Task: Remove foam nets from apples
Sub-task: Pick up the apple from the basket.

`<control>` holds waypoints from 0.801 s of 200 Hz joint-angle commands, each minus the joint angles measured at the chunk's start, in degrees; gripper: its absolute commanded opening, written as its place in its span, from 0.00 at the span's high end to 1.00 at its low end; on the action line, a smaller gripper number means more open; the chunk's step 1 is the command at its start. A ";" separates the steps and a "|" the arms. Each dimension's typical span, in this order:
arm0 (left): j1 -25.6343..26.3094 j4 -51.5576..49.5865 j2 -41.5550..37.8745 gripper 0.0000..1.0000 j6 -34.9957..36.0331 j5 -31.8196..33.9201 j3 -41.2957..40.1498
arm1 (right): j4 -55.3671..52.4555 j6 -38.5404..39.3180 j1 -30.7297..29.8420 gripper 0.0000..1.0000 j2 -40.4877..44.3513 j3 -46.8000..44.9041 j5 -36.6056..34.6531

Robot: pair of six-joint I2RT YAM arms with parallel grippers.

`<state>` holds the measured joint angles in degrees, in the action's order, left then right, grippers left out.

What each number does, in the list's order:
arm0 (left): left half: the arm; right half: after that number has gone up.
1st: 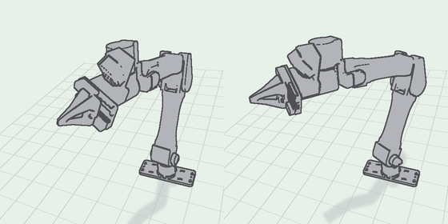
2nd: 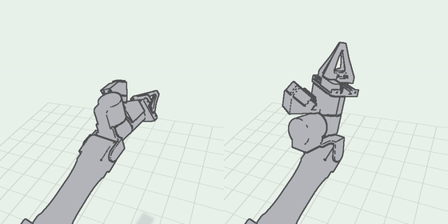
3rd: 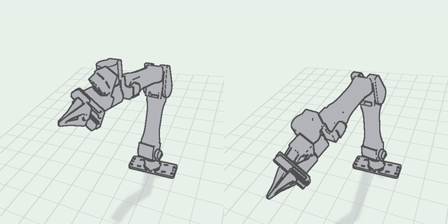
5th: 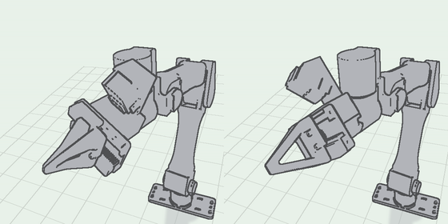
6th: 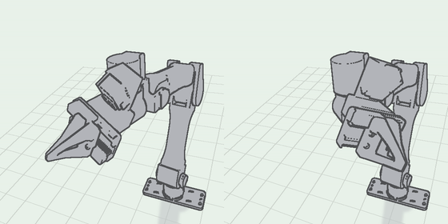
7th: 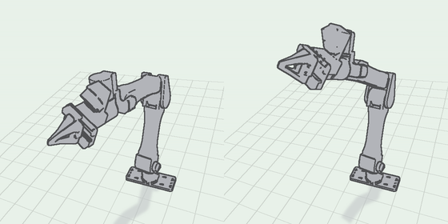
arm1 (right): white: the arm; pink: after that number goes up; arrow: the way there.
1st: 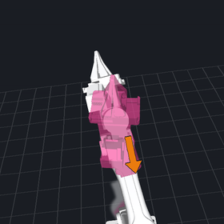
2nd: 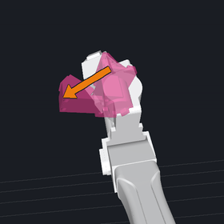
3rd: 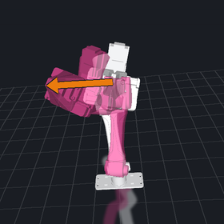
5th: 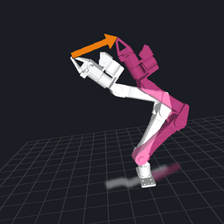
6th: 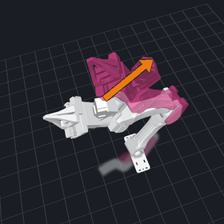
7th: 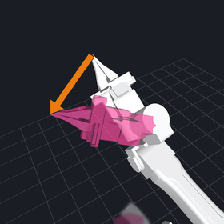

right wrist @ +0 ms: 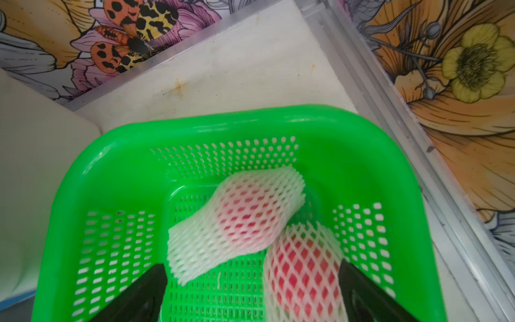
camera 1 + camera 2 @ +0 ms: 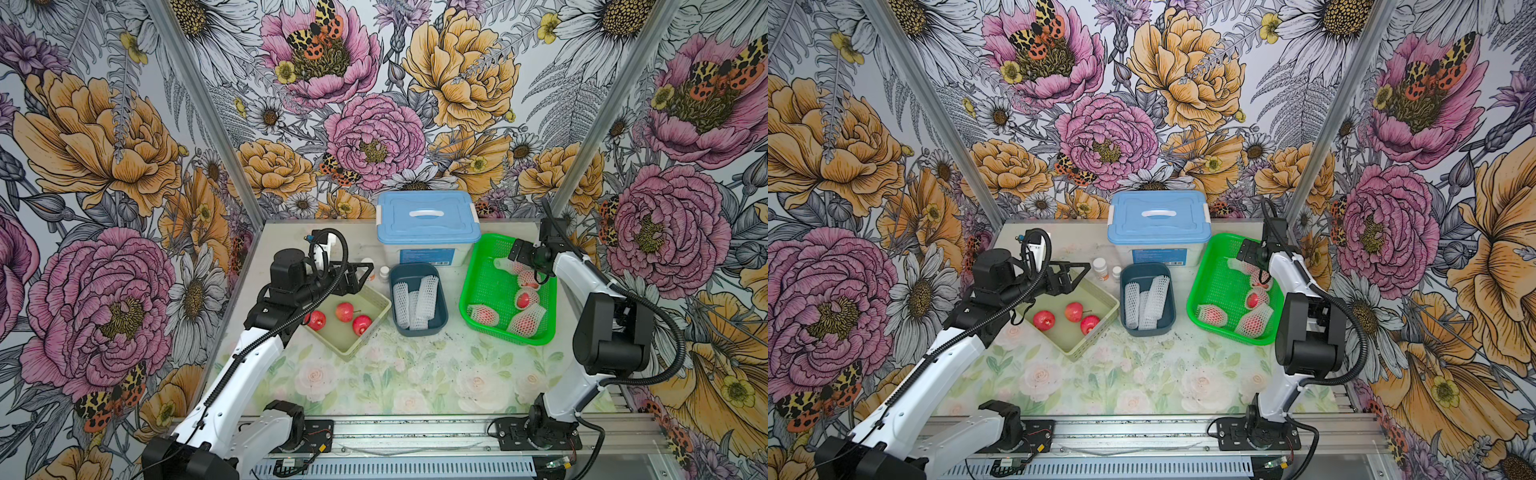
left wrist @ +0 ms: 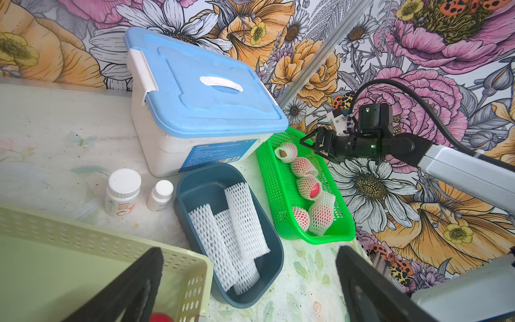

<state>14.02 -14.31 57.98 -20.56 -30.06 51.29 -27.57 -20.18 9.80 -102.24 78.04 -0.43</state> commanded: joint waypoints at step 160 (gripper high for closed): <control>-0.74 -1.55 0.21 0.01 1.66 1.42 1.65 | 0.94 2.96 -5.33 0.24 -10.25 2.78 3.86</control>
<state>13.87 -15.27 59.11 -20.36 -29.50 51.53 -26.81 -17.43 4.97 -113.34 82.15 3.03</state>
